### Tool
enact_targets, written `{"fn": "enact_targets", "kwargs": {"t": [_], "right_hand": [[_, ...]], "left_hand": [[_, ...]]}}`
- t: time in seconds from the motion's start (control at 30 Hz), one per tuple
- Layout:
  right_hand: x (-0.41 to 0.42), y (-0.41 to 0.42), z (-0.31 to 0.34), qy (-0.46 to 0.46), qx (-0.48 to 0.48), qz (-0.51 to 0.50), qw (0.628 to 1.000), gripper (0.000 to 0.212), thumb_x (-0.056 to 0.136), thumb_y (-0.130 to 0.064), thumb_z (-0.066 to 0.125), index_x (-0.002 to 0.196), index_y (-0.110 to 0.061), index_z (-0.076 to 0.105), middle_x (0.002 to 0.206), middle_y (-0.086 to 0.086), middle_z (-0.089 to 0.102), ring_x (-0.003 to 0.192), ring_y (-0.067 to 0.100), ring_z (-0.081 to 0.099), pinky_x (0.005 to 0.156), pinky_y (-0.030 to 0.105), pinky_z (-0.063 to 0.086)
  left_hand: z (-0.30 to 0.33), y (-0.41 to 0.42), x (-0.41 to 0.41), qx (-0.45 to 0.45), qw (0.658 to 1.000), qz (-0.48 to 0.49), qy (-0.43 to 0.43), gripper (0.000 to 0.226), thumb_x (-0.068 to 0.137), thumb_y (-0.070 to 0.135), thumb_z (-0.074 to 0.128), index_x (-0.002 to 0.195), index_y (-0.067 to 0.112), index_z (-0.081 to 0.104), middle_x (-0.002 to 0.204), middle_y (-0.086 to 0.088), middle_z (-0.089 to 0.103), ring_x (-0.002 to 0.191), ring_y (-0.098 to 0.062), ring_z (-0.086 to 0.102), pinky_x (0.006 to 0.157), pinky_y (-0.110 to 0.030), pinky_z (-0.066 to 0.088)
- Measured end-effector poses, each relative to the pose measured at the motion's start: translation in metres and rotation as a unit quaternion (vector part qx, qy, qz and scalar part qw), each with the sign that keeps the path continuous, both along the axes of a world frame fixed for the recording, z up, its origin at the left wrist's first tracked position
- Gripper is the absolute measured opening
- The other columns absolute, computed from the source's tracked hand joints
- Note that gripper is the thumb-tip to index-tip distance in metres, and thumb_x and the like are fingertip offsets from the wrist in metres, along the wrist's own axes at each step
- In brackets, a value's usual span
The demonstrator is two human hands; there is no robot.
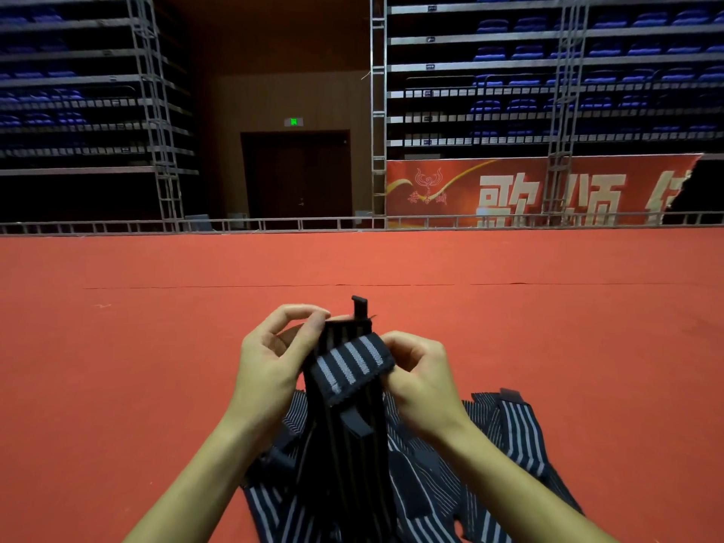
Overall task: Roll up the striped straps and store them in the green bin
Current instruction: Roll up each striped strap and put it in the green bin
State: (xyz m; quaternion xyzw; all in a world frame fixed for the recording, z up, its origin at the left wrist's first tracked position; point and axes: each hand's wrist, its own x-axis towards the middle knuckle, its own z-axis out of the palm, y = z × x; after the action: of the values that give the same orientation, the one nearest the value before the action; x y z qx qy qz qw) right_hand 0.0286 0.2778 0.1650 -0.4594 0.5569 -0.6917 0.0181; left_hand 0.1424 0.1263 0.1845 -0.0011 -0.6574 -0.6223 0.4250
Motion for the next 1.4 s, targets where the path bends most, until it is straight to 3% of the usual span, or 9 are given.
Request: {"fn": "enact_targets", "kwargs": {"t": [0.13, 0.27, 0.37, 0.53, 0.67, 0.77, 1.17, 1.3, 1.4], "right_hand": [[-0.009, 0.005, 0.001, -0.029, -0.018, 0.003, 0.999, 0.016, 0.076, -0.013, 0.072, 0.088, -0.011, 0.081, 0.088, 0.007, 0.08, 0.085, 0.017, 0.074, 0.076, 0.038, 0.061], [-0.01, 0.004, 0.0, -0.021, -0.015, -0.003, 1.0, 0.008, 0.085, -0.01, 0.075, 0.089, -0.012, 0.081, 0.087, 0.006, 0.08, 0.083, 0.014, 0.074, 0.072, 0.029, 0.057], [-0.005, 0.001, -0.005, -0.014, 0.003, -0.022, 1.0, 0.01, 0.099, -0.016, 0.078, 0.09, -0.011, 0.081, 0.087, 0.01, 0.079, 0.081, 0.015, 0.072, 0.072, 0.034, 0.055], [-0.003, 0.004, -0.004, 0.007, -0.019, -0.02, 1.0, 0.02, 0.097, -0.009, 0.078, 0.111, -0.02, 0.068, 0.098, 0.011, 0.079, 0.092, 0.032, 0.076, 0.081, 0.048, 0.059], [-0.001, 0.004, -0.006, 0.036, -0.027, -0.014, 0.999, 0.033, 0.099, -0.006, 0.075, 0.117, -0.022, 0.052, 0.097, 0.009, 0.077, 0.085, 0.03, 0.074, 0.073, 0.056, 0.058], [0.0, 0.005, -0.007, 0.053, -0.015, -0.017, 0.998, 0.039, 0.099, 0.004, 0.07, 0.119, -0.028, 0.06, 0.104, 0.001, 0.075, 0.083, 0.019, 0.072, 0.069, 0.046, 0.058], [-0.007, 0.005, -0.001, 0.004, -0.006, 0.007, 1.0, 0.05, 0.091, -0.009, 0.078, 0.138, -0.025, 0.069, 0.119, 0.005, 0.078, 0.099, 0.034, 0.076, 0.087, 0.06, 0.063], [-0.01, 0.008, 0.006, -0.014, -0.014, 0.018, 1.0, 0.06, 0.087, -0.012, 0.081, 0.144, -0.022, 0.065, 0.117, 0.007, 0.08, 0.101, 0.028, 0.078, 0.085, 0.046, 0.063], [-0.014, 0.01, 0.013, 0.013, -0.014, 0.02, 1.0, 0.06, 0.09, -0.006, 0.08, 0.144, -0.025, 0.063, 0.121, 0.005, 0.079, 0.107, 0.029, 0.077, 0.092, 0.056, 0.064]], "left_hand": [[-0.023, -0.019, 0.015, -0.138, 0.989, -0.058, 0.003, 0.058, 0.092, -0.027, 0.059, 0.123, 0.021, 0.07, 0.125, -0.015, 0.075, 0.123, -0.032, 0.071, 0.107, -0.036, 0.056], [-0.025, -0.012, 0.013, -0.24, 0.971, -0.011, 0.009, 0.04, 0.086, 0.014, 0.082, 0.123, 0.029, 0.075, 0.136, -0.002, 0.071, 0.128, -0.026, 0.069, 0.106, -0.035, 0.056], [-0.016, -0.005, 0.006, -0.151, 0.986, 0.059, 0.046, 0.007, 0.096, 0.014, 0.081, 0.102, 0.016, 0.083, 0.108, -0.005, 0.082, 0.104, -0.017, 0.078, 0.093, -0.035, 0.063], [-0.01, -0.004, 0.003, -0.095, 0.991, 0.085, 0.037, 0.009, 0.088, 0.003, 0.079, 0.096, 0.006, 0.082, 0.091, -0.005, 0.083, 0.086, -0.009, 0.077, 0.081, -0.021, 0.06], [-0.011, -0.004, 0.001, -0.048, 0.995, 0.079, 0.029, 0.012, 0.087, -0.004, 0.08, 0.098, -0.004, 0.079, 0.093, -0.013, 0.083, 0.088, -0.014, 0.078, 0.082, -0.022, 0.061], [-0.009, -0.004, 0.001, -0.03, 0.998, 0.061, 0.017, 0.013, 0.086, -0.008, 0.08, 0.099, -0.006, 0.078, 0.095, -0.015, 0.083, 0.09, -0.017, 0.079, 0.084, -0.024, 0.063], [0.002, -0.006, 0.011, -0.05, 0.998, 0.01, -0.045, 0.016, 0.098, 0.013, 0.072, 0.106, 0.0, 0.078, 0.105, -0.014, 0.082, 0.103, -0.029, 0.078, 0.094, -0.043, 0.06], [0.005, -0.01, 0.015, -0.079, 0.994, -0.018, -0.075, 0.017, 0.098, 0.012, 0.072, 0.105, -0.003, 0.077, 0.103, -0.021, 0.08, 0.098, -0.026, 0.076, 0.09, -0.039, 0.059], [0.009, -0.009, 0.015, -0.092, 0.991, -0.038, -0.089, 0.015, 0.096, 0.007, 0.073, 0.102, -0.006, 0.077, 0.101, -0.023, 0.08, 0.093, -0.023, 0.076, 0.084, -0.03, 0.059]]}}
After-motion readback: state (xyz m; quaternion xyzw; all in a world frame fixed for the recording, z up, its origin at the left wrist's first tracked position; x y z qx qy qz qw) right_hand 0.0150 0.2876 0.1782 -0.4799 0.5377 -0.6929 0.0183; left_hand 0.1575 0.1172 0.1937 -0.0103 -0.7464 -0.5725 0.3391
